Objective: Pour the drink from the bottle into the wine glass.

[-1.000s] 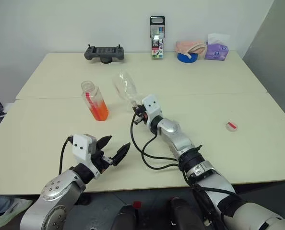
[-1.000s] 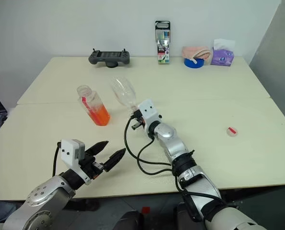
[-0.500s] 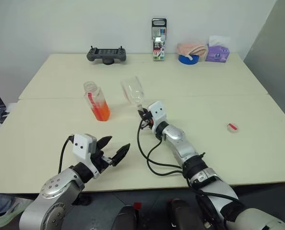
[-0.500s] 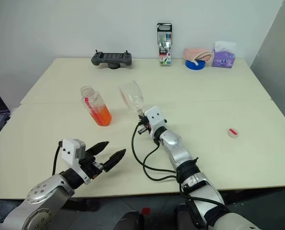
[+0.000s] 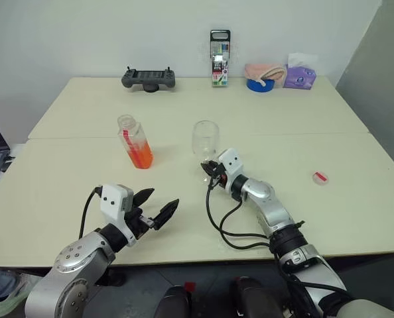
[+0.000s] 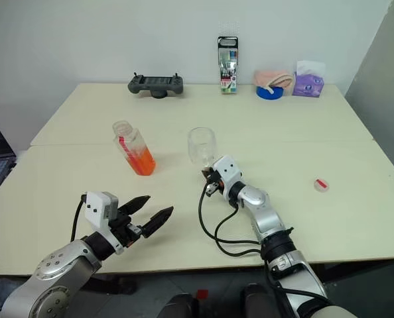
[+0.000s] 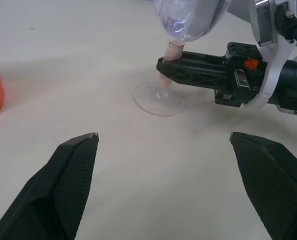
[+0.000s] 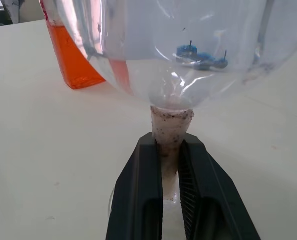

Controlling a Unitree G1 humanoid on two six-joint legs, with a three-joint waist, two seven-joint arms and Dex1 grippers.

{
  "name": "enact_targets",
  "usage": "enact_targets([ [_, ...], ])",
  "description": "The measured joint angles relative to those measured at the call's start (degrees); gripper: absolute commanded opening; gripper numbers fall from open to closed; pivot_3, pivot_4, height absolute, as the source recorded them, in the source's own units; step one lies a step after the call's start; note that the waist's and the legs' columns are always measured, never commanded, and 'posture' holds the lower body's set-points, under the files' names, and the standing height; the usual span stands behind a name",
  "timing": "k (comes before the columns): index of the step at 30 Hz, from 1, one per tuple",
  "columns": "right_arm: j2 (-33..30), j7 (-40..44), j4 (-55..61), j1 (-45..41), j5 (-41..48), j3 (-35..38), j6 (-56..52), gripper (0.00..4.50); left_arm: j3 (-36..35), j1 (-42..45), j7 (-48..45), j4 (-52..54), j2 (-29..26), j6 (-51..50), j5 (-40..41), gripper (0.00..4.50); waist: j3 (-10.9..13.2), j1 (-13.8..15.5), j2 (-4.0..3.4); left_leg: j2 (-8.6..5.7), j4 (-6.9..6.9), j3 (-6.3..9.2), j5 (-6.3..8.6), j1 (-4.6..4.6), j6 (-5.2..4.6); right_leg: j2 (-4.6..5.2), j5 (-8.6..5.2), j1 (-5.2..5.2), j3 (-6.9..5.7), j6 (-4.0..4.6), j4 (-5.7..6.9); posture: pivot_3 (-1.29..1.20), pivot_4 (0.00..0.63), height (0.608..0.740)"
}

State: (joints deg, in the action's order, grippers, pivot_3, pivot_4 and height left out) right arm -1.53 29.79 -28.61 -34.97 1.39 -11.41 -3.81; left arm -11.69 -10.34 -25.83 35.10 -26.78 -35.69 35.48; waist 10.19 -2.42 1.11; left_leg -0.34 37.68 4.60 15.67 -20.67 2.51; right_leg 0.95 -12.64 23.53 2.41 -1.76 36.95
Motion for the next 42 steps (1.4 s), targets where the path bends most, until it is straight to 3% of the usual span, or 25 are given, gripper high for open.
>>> enact_targets([
  [3,0.2,0.1,-0.1,-0.7,0.1,0.1,-1.7,0.16,0.0,0.0,0.0,0.0,0.0,0.0,0.0,4.5,-0.1,-0.1,0.04,0.02,-0.03,0.0,0.0,0.11,0.0,-0.02,-0.07,-0.08,0.0,0.11,0.01,0.0,0.15,0.74],
  [7,-0.2,1.4,-2.9,-1.7,-0.4,-0.6,-4.9,1.39,0.0,1.1,0.0,-0.9,0.0,0.1,0.0,4.5,-0.3,-0.3,0.22,0.02,-0.21,0.02,0.0,0.27,0.0,-0.03,-0.14,-0.17,-0.02,0.22,-0.01,0.0,0.15,0.74],
  [15,-0.6,2.9,-1.6,0.1,-0.4,-1.5,-5.8,4.33,-0.1,1.0,-0.1,-2.2,0.0,0.2,-0.1,4.5,-0.2,-0.8,0.27,0.08,-0.69,-0.02,0.0,0.43,0.01,-0.06,-0.12,-0.09,0.0,0.04,-0.02,0.0,0.15,0.74],
  [16,-1.0,3.1,-0.9,0.3,-0.5,-1.8,-6.3,4.45,-0.1,1.0,-0.1,-2.4,0.0,0.3,-0.1,4.5,-0.2,-0.8,0.26,0.08,-0.69,-0.01,0.0,0.43,0.01,-0.07,-0.12,-0.09,0.0,0.05,-0.01,0.0,0.15,0.74],
  [24,-11.6,11.0,13.0,4.6,-0.3,-3.6,-14.1,4.45,-1.6,-0.2,1.8,-6.6,2.8,5.4,-3.2,4.5,-0.1,-0.6,0.26,-0.01,-0.69,-0.03,0.01,0.18,0.03,0.03,-0.2,0.08,0.02,0.01,-0.09,0.0,0.15,0.74],
  [29,-23.0,18.5,27.7,5.5,3.4,-1.5,-20.3,4.45,-2.3,0.2,6.8,-9.9,8.0,12.5,-8.8,4.5,0.0,-0.1,0.3,-0.03,-0.69,-0.02,0.01,-0.25,0.04,0.07,-0.15,0.51,0.0,-0.12,-0.07,0.0,0.15,0.74],
  [33,-35.3,27.8,38.8,4.9,13.0,4.8,-29.5,4.45,-4.4,3.4,9.5,-12.4,9.0,16.3,-10.8,4.5,0.2,0.5,0.35,-0.06,-0.68,-0.01,0.01,-0.28,0.04,0.07,-0.16,0.51,-0.04,-0.13,-0.09,0.0,0.15,0.74],
  [37,-44.4,35.1,41.7,-1.4,23.3,12.8,-36.8,4.45,-6.6,8.1,10.2,-15.0,7.7,17.3,-11.3,4.5,0.4,0.5,0.4,-0.06,-0.65,-0.1,0.01,-0.28,0.04,0.07,-0.15,0.52,-0.01,-0.13,-0.07,0.0,0.15,0.74],
  [42,-45.7,36.5,41.2,-12.6,29.5,17.0,-38.9,4.45,-6.6,14.0,9.6,-17.4,5.1,17.2,-11.5,4.5,0.4,0.5,0.44,0.0,-0.71,-0.06,0.01,-0.27,0.04,0.01,-0.16,0.51,-0.06,-0.14,-0.1,0.0,0.15,0.74],
])
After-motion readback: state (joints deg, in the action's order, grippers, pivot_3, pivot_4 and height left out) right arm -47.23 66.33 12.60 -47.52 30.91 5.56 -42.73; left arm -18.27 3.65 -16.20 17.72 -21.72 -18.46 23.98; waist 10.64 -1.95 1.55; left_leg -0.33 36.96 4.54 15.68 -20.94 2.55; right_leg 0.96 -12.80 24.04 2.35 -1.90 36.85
